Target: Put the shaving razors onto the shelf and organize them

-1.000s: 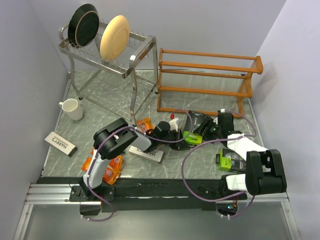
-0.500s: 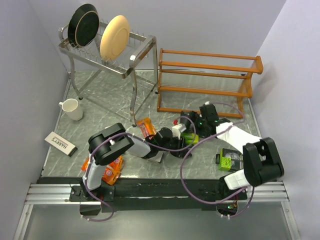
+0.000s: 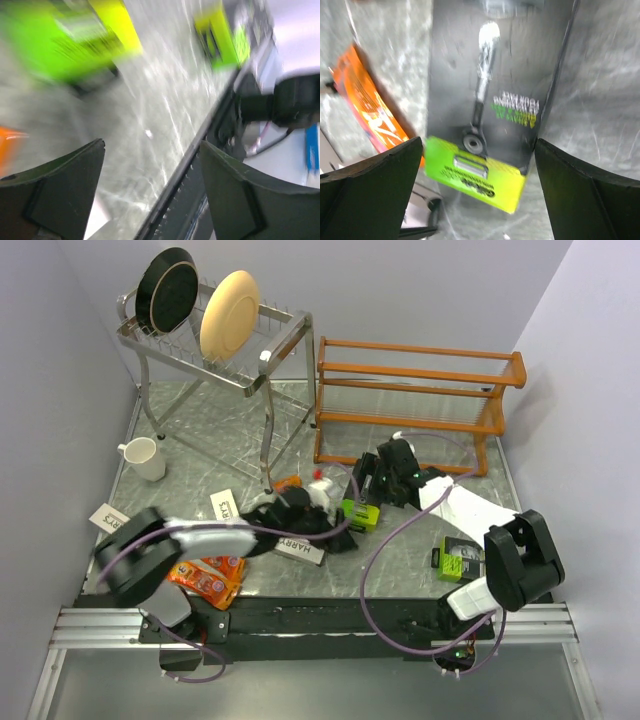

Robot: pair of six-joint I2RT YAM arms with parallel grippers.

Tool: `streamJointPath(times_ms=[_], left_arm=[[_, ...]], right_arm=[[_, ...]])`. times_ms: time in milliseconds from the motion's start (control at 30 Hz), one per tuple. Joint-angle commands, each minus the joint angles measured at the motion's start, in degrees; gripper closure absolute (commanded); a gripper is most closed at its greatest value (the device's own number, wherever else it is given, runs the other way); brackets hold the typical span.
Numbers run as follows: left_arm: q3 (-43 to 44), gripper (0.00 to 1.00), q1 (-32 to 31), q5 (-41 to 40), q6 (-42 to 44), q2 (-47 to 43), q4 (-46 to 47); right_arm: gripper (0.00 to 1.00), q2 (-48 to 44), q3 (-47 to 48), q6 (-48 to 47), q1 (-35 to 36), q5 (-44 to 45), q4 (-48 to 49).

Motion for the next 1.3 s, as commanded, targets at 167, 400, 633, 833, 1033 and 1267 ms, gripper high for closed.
streamJointPath(times_ms=[167,400,633,833,1033,1267], left_arm=[[7.40,0.13,11.79,-7.84,7.74,-8.04,-20.85],[5.83,0.14,12.41,-8.27,6.43,-9.36,-17.17],[6.79,0.15,12.41,-8.45,7.30,-4.97,-15.32],[3.36,0.14,12.41,-7.05,3.88,-1.90,-7.50],[10.74,0.16,12.58,-6.62,3.35,6.53,-9.08],[15.92,0.21,12.58,-2.48,0.71,12.43,-4.24]], right_arm=[[0.00,3.26,5.53,2.76,0.54,4.39,-1.77],[0.00,7.74,8.87,2.24,4.85,10.54,-5.12],[0.00,8.54,6.06,-0.57,5.56,12.65,-7.75],[0.00,2.92,7.72,-7.68,5.29,14.59,-6.27],[0.00,-4.11,7.21,-5.42,-0.06,7.31,-10.04],[0.05,-6.76,-1.58,-1.46,-2.44,2.99,-6.00]])
